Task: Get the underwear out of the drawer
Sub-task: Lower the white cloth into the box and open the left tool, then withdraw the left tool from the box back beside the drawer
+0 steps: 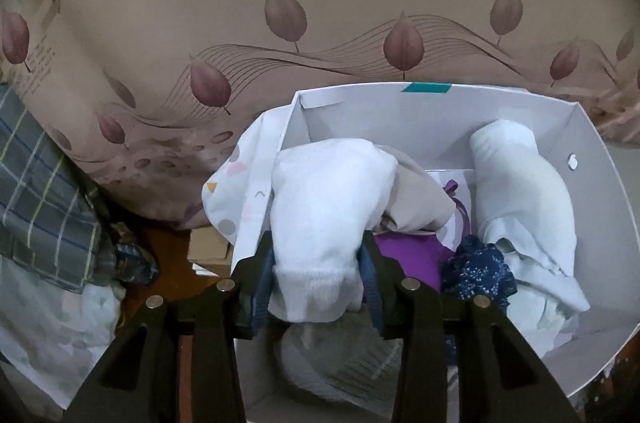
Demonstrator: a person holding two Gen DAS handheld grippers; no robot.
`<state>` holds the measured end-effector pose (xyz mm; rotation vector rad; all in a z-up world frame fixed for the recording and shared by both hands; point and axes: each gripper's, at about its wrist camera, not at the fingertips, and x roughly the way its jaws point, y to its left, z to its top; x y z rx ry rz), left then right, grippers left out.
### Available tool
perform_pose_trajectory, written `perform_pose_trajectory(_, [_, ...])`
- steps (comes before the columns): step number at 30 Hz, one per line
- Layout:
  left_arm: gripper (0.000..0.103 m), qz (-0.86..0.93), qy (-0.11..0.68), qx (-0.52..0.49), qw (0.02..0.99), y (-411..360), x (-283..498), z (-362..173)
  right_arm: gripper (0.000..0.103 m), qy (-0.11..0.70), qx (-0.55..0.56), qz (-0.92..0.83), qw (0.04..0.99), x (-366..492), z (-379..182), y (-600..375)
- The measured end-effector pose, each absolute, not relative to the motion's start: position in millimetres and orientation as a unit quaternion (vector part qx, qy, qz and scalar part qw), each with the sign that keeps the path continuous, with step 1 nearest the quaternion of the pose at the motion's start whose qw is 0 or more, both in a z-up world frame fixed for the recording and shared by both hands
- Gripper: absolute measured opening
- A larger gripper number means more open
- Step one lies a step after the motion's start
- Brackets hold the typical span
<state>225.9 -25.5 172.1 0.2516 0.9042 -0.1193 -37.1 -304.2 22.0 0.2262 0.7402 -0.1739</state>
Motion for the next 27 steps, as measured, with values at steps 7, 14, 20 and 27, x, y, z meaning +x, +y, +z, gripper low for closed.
perform_pose_trajectory(7, [0.053,-0.061,0.418,0.139,0.896,-29,217,171,0.029,0.361,0.105,-0.087,0.923,-36,22,-301])
perform_pose_trajectory(14, [0.067,-0.056,0.396,0.152,0.904,-34,201,181,0.029,0.361,0.103,-0.088,0.923,-36,21,-301])
perform_pose_trajectory(20, [0.078,-0.047,0.369,0.152,0.916,-32,178,195,0.029,0.359,0.102,-0.088,0.924,-35,21,-299])
perform_pose_trajectory(27, [0.078,-0.029,0.331,0.148,0.931,-18,130,195,0.029,0.358,0.094,-0.092,0.924,-34,19,-296])
